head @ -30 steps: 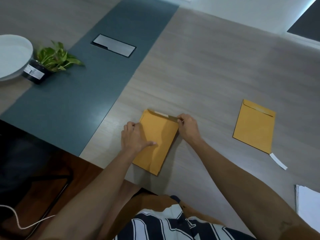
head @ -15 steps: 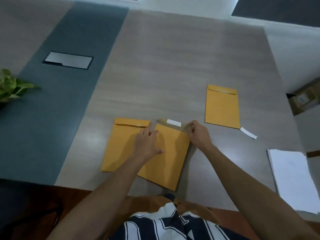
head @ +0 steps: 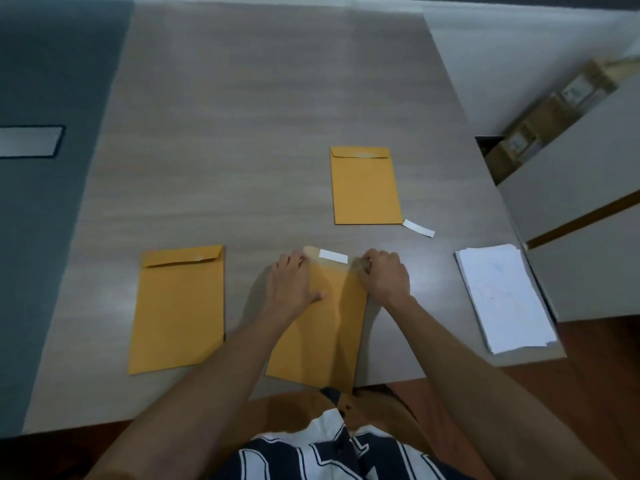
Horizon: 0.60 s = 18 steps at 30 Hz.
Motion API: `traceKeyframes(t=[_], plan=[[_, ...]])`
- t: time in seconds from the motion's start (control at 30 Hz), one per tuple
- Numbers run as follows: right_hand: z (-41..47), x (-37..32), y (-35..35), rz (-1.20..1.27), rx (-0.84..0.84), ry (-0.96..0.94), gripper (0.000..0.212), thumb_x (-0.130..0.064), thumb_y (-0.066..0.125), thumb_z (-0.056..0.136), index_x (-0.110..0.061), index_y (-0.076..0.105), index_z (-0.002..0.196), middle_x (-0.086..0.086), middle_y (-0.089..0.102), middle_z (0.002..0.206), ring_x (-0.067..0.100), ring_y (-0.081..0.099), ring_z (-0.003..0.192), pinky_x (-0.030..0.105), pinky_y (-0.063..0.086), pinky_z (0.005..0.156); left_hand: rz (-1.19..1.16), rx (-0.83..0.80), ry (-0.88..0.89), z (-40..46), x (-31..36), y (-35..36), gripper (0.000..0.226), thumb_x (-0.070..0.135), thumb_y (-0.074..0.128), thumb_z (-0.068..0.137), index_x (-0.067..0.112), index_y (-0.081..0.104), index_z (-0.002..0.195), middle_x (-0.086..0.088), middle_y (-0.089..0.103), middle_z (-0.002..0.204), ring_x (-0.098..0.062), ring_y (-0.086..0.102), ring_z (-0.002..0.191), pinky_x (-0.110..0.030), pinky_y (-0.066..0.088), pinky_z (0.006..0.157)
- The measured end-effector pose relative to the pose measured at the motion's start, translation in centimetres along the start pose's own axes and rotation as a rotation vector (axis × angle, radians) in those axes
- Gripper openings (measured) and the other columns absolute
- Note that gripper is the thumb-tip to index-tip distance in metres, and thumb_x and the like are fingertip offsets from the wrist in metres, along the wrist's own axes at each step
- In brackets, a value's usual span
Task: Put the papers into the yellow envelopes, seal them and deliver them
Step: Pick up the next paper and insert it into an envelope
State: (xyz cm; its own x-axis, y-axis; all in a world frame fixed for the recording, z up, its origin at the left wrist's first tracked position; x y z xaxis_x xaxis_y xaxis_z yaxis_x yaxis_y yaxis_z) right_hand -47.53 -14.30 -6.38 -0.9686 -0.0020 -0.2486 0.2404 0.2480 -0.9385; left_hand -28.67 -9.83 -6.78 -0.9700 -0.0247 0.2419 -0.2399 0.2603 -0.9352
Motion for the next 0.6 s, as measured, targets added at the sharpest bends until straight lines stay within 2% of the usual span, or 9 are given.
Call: traceKeyframes(t=[0.17,0.33,0.47,0.6], plan=[[0.2,0.2,-0.4,-0.090,0.046,-0.043,0.029,-0.026,0.052,0.090,-0.017,0.059,0.117,0.007,0.059,0.115,0.027,0.050,0.107,0.036,0.043,0.084,0.087,-0.012,0.010,0.5,1.1,0.0,0.085,0.064,0.073,0.071,0.019,0.043,0.136,-0.004,0.041,0.137,-0.023,0.040,0.122,-0.034,0.036,0.098],[1.4,-3.0,-0.1,-0.123,0.030,-0.239,0.031,-0.022,0.053,0.093,-0.021,0.056,0.123,0.006,0.057,0.117,0.026,0.048,0.108,0.037,0.042,0.086,0.123,-0.022,-0.001,1.1,1.4,0.1,0.086,0.062,0.075,0.071,0.016,0.043,0.136,-0.001,0.041,0.139,-0.021,0.042,0.120,-0.034,0.038,0.097],[1.7,-6.2,0.8,-0.135,-0.049,-0.398,0.041,-0.034,0.051,0.097,-0.029,0.048,0.138,0.004,0.053,0.123,0.024,0.045,0.115,0.036,0.041,0.094,0.108,-0.019,0.002,0.9,1.4,0.1,0.088,0.060,0.076,0.071,0.020,0.039,0.140,0.004,0.040,0.142,-0.022,0.043,0.119,-0.036,0.040,0.097],[2.3,-8.3,1.1,-0.175,-0.088,-0.462,0.043,-0.040,0.044,0.099,-0.031,0.042,0.141,0.006,0.051,0.123,0.026,0.044,0.115,0.037,0.041,0.095,0.091,-0.013,-0.007,0.6,1.3,-0.1,0.088,0.057,0.078,0.071,0.022,0.039,0.142,0.007,0.036,0.146,-0.022,0.042,0.122,-0.036,0.037,0.098]])
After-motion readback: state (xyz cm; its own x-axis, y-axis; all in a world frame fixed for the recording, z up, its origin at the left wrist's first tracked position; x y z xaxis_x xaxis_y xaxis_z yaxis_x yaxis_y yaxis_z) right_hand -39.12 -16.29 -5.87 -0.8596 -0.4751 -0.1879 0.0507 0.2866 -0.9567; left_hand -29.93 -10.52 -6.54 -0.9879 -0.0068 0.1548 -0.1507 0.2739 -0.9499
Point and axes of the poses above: each hand's wrist, its own z-axis towards the middle knuckle, its own y-axis out of the palm, x = y × z, the point moved 9 cm from there along z, towards the middle knuckle
